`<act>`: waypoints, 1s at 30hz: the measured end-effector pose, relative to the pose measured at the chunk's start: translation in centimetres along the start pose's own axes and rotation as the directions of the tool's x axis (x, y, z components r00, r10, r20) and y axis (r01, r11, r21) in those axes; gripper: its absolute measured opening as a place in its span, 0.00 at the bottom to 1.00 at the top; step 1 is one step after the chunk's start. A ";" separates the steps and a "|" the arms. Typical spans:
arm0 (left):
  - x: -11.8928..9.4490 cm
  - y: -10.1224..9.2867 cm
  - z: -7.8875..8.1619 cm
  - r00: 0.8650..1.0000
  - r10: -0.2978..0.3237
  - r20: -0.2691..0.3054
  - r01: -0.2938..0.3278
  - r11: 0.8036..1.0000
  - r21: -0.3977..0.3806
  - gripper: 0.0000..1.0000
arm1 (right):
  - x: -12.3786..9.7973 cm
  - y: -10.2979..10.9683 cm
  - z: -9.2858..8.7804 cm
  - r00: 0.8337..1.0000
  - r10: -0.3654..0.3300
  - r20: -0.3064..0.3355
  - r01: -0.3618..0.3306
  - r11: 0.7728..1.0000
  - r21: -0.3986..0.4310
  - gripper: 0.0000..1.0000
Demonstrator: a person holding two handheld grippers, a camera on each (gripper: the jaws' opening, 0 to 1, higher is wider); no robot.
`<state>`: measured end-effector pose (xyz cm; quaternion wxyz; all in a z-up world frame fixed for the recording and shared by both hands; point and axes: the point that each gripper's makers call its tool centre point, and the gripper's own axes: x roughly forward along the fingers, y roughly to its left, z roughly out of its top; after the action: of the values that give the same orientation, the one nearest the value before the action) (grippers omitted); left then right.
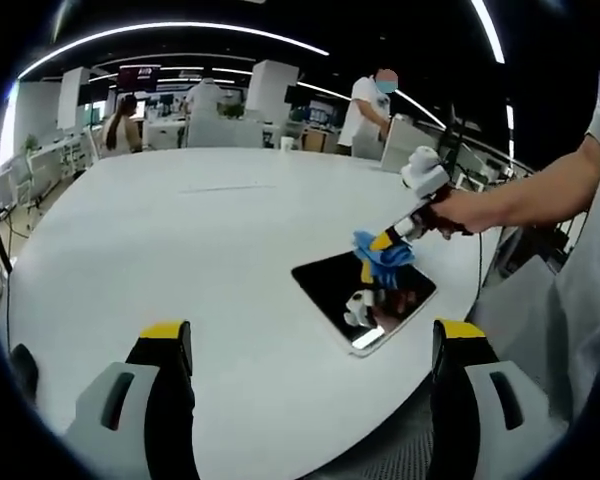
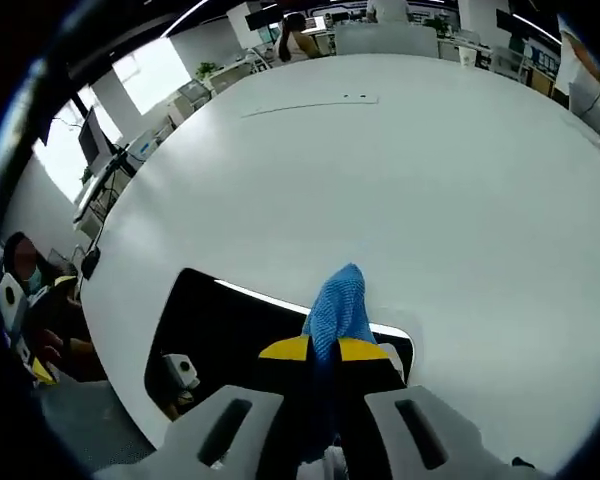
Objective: Wipe the mirror surface with the cleaning cloth until all visible marks leave the cleaned area.
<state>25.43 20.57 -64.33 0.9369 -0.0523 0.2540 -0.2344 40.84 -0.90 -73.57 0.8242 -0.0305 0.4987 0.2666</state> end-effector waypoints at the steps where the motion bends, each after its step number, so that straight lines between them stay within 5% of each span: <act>1: 0.1 0.0 -0.1 1.000 -0.001 0.000 0.001 1.000 0.000 0.99 | 0.2 0.5 0.1 1.000 0.006 -0.003 -0.006 1.000 -0.004 0.03; 30: 0.6 -1.8 -1.1 1.000 -0.018 -0.008 0.018 1.000 -0.008 0.99 | 3.2 8.8 1.7 0.993 0.090 -0.070 -0.095 0.992 -0.082 0.03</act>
<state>24.56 18.75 -65.13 0.9336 -0.0573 0.2580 -0.2421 39.22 8.44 -73.48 0.7918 -0.0512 0.5149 0.3244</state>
